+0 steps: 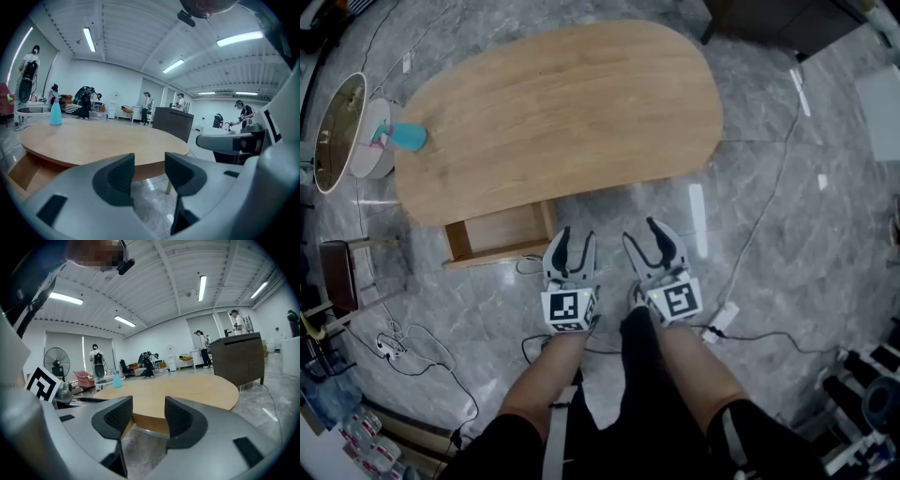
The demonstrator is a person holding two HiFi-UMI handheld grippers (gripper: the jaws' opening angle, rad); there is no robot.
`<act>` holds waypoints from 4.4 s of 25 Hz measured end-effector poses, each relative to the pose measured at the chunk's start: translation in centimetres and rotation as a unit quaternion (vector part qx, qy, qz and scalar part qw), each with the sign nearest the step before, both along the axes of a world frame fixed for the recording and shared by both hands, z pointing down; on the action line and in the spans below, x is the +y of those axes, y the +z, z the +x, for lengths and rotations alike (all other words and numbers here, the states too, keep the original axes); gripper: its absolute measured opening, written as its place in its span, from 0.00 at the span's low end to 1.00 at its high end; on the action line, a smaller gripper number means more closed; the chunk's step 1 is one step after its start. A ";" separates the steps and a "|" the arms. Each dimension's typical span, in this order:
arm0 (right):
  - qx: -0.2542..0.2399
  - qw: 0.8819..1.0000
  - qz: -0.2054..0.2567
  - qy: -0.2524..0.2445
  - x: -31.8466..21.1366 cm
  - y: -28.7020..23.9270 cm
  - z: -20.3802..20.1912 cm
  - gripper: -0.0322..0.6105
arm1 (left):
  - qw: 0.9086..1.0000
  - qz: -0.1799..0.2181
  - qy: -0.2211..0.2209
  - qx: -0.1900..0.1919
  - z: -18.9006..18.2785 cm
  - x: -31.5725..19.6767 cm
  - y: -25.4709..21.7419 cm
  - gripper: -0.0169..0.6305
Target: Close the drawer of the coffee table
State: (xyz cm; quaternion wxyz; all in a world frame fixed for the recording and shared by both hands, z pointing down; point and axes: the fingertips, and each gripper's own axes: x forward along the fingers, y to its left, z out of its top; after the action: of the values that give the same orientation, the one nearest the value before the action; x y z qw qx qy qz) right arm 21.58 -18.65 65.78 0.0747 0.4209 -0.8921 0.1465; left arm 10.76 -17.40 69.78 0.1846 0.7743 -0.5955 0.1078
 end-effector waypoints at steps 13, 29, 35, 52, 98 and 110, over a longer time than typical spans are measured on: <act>-0.018 0.999 0.013 -0.047 4.8 -8.8 -8.0 0.35 | 0.999 0.024 -0.044 -0.019 -12.0 7.5 -10.2 0.31; 0.038 0.999 0.023 0.000 15.4 -6.7 -24.4 0.35 | 0.999 0.027 0.011 -0.030 -30.8 17.7 -8.5 0.31; 0.043 0.999 -0.013 0.000 16.3 -1.5 -26.2 0.35 | 0.999 -0.003 0.022 -0.032 -31.4 18.0 -4.0 0.31; 0.075 0.989 -0.093 -0.086 14.2 16.7 -27.6 0.35 | 0.997 -0.056 0.028 -0.051 -28.9 14.7 13.5 0.31; 0.026 0.994 -0.012 -0.108 -2.4 16.7 -33.1 0.34 | 0.998 0.022 -0.045 -0.050 -34.0 -2.0 14.3 0.33; 0.027 0.993 -0.010 -0.113 -2.9 17.1 -33.5 0.27 | 0.997 0.037 -0.038 -0.058 -33.8 -2.5 14.2 0.33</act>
State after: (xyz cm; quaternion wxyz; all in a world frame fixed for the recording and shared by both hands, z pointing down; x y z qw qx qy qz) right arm -11.92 -21.57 82.89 0.1189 0.3203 -0.9302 0.1344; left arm -23.06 -19.90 83.99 0.1255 0.7496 -0.6380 0.1233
